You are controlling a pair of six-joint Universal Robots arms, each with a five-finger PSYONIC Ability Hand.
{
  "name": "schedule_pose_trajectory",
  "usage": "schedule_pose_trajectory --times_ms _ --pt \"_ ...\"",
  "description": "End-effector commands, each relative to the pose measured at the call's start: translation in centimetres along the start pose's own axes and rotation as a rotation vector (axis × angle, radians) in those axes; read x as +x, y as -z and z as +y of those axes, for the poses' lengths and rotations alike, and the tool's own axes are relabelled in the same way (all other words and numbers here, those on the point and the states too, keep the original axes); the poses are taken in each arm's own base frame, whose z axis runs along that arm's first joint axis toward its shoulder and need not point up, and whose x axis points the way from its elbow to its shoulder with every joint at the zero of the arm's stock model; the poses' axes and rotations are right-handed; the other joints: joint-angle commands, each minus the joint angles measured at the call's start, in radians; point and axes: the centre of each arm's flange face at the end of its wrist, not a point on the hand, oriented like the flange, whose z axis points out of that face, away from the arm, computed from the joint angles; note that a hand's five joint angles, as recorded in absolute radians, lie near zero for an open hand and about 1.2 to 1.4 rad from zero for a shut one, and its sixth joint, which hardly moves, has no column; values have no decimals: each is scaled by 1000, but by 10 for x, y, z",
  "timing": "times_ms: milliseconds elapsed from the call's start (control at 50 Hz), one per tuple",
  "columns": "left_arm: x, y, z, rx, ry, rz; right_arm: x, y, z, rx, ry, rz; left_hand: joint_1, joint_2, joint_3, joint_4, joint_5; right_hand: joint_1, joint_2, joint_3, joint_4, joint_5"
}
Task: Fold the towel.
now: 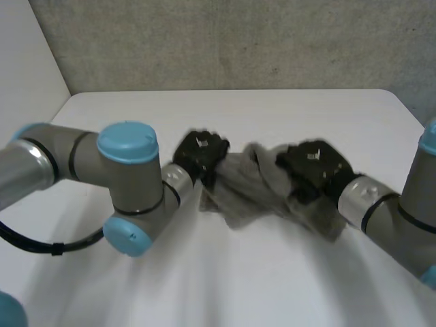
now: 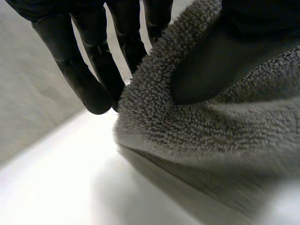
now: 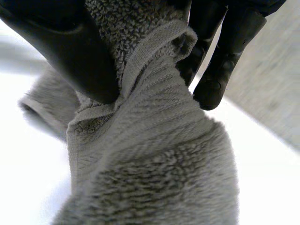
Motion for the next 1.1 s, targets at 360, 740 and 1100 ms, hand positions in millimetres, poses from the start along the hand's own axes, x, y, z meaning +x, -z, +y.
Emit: schedule_pose_trajectory --times_ms 360,740,1100 --pt "-41 103 -114 318 150 -239 17 -21 -75 331 21 44 -29 -97 -141 -119 -263 108 107 57 48 112" --pt "34 154 14 -366 49 13 -11 7 -11 -286 85 -178 -29 -97 -141 -119 -263 86 85 34 25 89" --pt "-12 123 -47 -176 74 -112 -6 8 -21 -242 36 -146 -821 -889 -933 -911 -1055 -983 -984 -1034 -1043 -979"
